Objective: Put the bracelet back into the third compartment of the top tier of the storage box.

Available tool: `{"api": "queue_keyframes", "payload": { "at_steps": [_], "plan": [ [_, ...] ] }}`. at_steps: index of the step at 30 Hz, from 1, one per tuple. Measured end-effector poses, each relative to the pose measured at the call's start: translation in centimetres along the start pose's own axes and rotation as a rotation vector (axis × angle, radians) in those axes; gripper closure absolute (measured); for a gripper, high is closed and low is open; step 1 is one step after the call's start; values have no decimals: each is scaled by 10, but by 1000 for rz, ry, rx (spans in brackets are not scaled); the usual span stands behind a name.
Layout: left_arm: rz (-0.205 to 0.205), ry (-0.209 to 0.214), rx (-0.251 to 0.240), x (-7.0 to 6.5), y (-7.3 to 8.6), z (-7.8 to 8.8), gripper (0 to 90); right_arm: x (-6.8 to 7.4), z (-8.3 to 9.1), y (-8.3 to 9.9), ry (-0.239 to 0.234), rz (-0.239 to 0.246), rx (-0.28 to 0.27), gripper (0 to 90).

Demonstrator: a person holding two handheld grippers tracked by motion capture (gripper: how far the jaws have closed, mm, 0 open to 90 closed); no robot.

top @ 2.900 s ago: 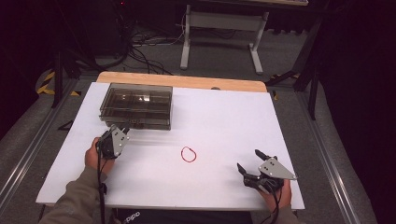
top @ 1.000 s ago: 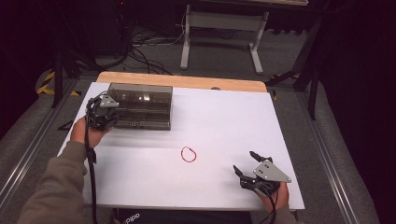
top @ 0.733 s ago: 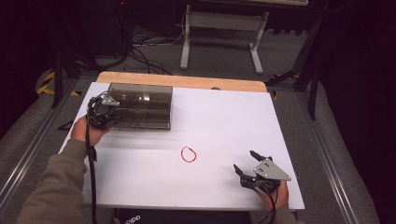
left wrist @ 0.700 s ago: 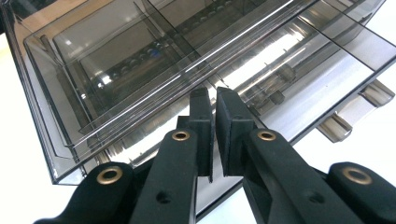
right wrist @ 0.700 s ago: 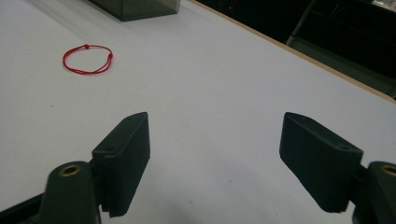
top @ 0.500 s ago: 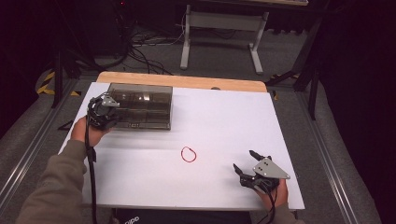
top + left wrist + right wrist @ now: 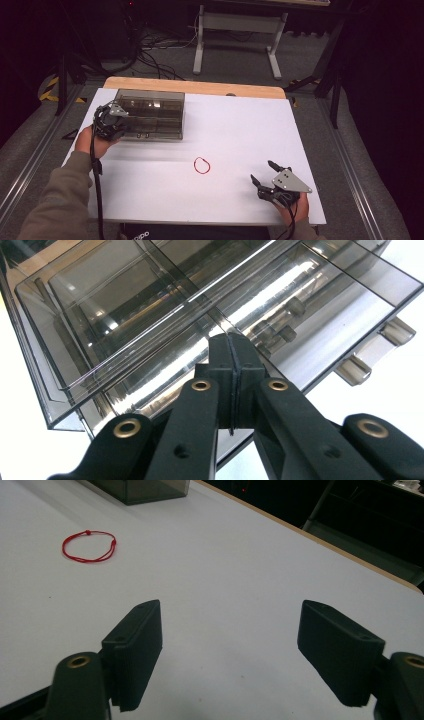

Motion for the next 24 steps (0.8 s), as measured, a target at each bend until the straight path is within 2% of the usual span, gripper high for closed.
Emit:
{"api": "queue_keyframes", "payload": {
  "at_steps": [1, 6, 20, 24],
  "plan": [
    [-11, 9, -1, 1, 1, 1, 877, 0, 0, 0, 0, 0, 0, 269],
    [0, 45, -23, 3, 5, 2, 878, 0, 1, 0, 3, -2, 2, 270],
    [-26, 33, -17, -2, 11, 6, 894, 2, 7, 1, 6, 17, 2, 270],
    [-20, 18, -29, 0, 15, 8, 895, 2, 8, 1, 9, 17, 1, 270]
  ]
}}
Point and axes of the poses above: each handheld gripper's, and its own axes: z roughly backward along the jaws, y roughly out of its underside, x roughly to its left, the point moved 1 cm from there along -z, roughly forward along the jaws, and after that the axes turned 13 degrees about y, right-handed, at the moved point
